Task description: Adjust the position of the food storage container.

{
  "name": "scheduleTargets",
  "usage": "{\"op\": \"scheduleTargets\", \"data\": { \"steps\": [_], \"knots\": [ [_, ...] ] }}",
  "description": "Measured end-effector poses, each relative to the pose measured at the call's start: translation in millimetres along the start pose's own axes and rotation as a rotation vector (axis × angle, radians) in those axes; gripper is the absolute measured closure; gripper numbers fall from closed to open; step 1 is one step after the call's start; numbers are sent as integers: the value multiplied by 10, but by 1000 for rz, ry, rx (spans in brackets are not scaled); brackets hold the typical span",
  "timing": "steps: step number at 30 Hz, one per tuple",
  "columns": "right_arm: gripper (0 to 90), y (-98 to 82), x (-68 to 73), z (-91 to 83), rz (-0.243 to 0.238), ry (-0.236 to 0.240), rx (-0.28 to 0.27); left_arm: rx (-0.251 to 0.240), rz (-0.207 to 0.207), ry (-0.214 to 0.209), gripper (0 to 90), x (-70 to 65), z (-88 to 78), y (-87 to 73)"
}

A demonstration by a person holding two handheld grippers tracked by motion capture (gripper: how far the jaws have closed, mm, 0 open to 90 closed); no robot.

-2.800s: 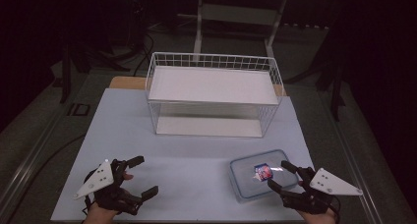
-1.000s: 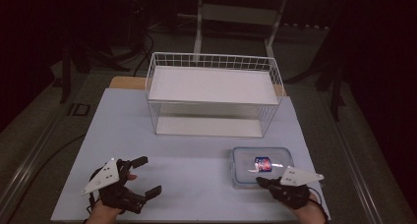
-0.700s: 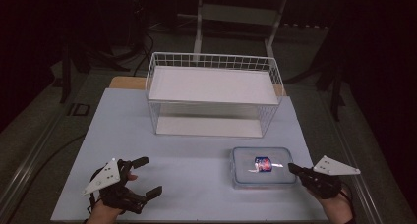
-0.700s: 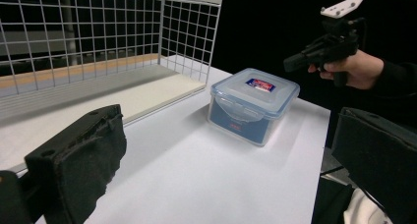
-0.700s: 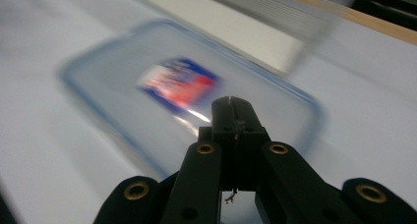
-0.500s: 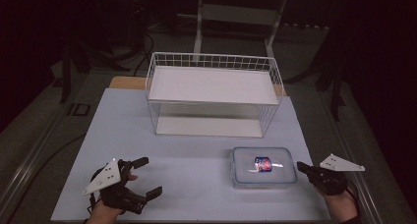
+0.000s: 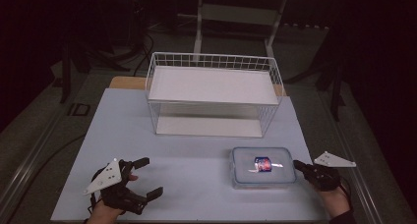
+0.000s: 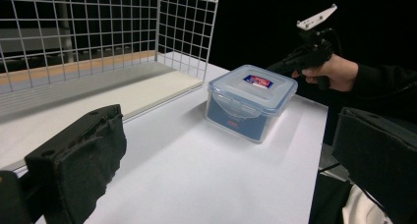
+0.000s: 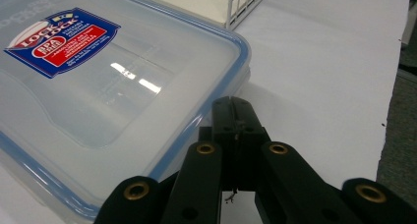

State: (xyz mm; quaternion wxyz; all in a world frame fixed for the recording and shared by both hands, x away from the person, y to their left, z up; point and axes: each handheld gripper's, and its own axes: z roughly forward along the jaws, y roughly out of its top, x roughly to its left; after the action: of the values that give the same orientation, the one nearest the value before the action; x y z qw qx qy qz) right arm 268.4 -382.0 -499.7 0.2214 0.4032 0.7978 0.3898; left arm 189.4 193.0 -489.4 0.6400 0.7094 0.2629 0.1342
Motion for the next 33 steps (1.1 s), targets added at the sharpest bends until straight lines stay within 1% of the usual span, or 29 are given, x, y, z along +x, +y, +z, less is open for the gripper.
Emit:
{"op": "scheduleTargets", "data": {
  "steps": [2, 8, 11, 12, 14, 16, 22, 24, 26, 33],
  "knots": [
    [900, 15, 25, 5, -2, 8, -1, 5, 3, -1, 0, -4, 3, 0],
    [900, 47, 125, 71, 0, 41, -8, 7, -4, -5, 0, -6, 8, -4],
    [900, 77, 188, 107, -12, 61, -3, 7, -8, -10, 0, -6, 11, -6],
    [900, 77, 188, 107, -12, 61, -3, 7, -8, -10, 0, -6, 11, -6],
    [900, 110, 259, 146, -20, 86, 1, 11, -6, -11, 0, -5, 19, -10],
    [900, 131, 300, 172, -28, 104, 3, 14, -7, -13, 0, -5, 23, -10],
    [900, 199, 448, 251, -54, 153, 10, 18, -9, -14, 0, -2, 26, -13],
    [900, 214, 484, 274, -53, 167, 11, 18, -9, -14, 0, 0, 26, -13],
    [900, 229, 524, 303, -60, 177, 5, 17, -9, -13, 0, -4, 26, -13],
    [900, 312, 662, 399, -89, 205, 11, 20, -9, -15, 0, 2, 24, -14]
  ]
}}
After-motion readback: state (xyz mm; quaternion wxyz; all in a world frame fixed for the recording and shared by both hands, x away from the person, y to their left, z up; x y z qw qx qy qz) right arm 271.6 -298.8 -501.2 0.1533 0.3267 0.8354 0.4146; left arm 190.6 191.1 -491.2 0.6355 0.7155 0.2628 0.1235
